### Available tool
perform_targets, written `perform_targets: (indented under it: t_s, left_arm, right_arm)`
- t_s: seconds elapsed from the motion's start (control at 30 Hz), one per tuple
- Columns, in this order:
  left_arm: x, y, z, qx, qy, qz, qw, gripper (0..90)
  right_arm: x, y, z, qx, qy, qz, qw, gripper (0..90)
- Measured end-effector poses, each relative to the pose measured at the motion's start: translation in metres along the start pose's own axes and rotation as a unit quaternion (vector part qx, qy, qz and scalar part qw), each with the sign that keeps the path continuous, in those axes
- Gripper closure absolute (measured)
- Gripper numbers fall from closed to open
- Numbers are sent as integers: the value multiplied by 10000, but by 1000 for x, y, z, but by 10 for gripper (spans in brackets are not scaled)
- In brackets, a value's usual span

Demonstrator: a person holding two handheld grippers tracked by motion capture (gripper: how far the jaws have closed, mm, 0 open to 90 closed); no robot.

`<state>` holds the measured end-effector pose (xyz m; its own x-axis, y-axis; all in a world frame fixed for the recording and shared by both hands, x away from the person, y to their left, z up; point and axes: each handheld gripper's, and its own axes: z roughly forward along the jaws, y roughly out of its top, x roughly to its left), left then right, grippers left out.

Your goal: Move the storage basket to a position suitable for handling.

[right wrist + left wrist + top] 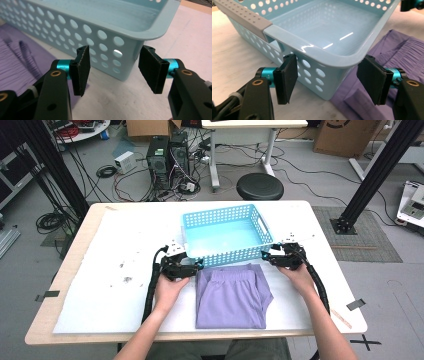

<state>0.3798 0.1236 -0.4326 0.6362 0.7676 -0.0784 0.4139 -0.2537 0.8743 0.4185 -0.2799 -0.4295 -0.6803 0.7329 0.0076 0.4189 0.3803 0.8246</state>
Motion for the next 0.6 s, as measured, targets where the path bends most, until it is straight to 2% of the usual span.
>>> perform_targets:
  t_s: [0.1, 0.17, 0.27, 0.33, 0.37, 0.43, 0.5, 0.53, 0.57, 0.6]
  left_arm:
    - [7, -2, -1, -22, -29, -97, 9999, 328]
    - [8, -3, -3, -15, -24, -65, 10000, 335]
    - [7, -2, -6, -69, 35, -21, 10000, 344]
    - [6, -1, -8, -122, 27, 15, 9999, 344]
    - [6, -1, -8, -125, 21, 12, 9999, 350]
    - [7, -1, -6, -88, 21, 32, 10000, 362]
    - [7, -1, -6, -99, 58, 12, 9999, 360]
    - [8, 0, -6, -89, 104, 33, 9999, 363]
    - [8, 1, -6, -85, 144, 25, 9999, 368]
    - [9, 2, -6, -74, 150, 30, 9999, 368]
  right_arm:
    - [6, 0, 2, 58, 46, -109, 9999, 432]
    - [8, 0, 3, 72, 1, -145, 9999, 423]
    - [7, 0, 5, 29, -58, -109, 9999, 391]
    - [5, -1, 8, -2, -196, -33, 9998, 368]
    - [3, -2, 10, -44, -209, -51, 9998, 374]
    - [3, -2, 12, -65, -91, -42, 9999, 414]
    - [6, -1, 13, -44, -233, -150, 9996, 413]
    - [8, -1, 13, -31, -278, -267, 9993, 438]
    - [9, 0, 11, 6, -300, -280, 9992, 468]
    - [6, 0, 11, -83, -294, -449, 9985, 505]
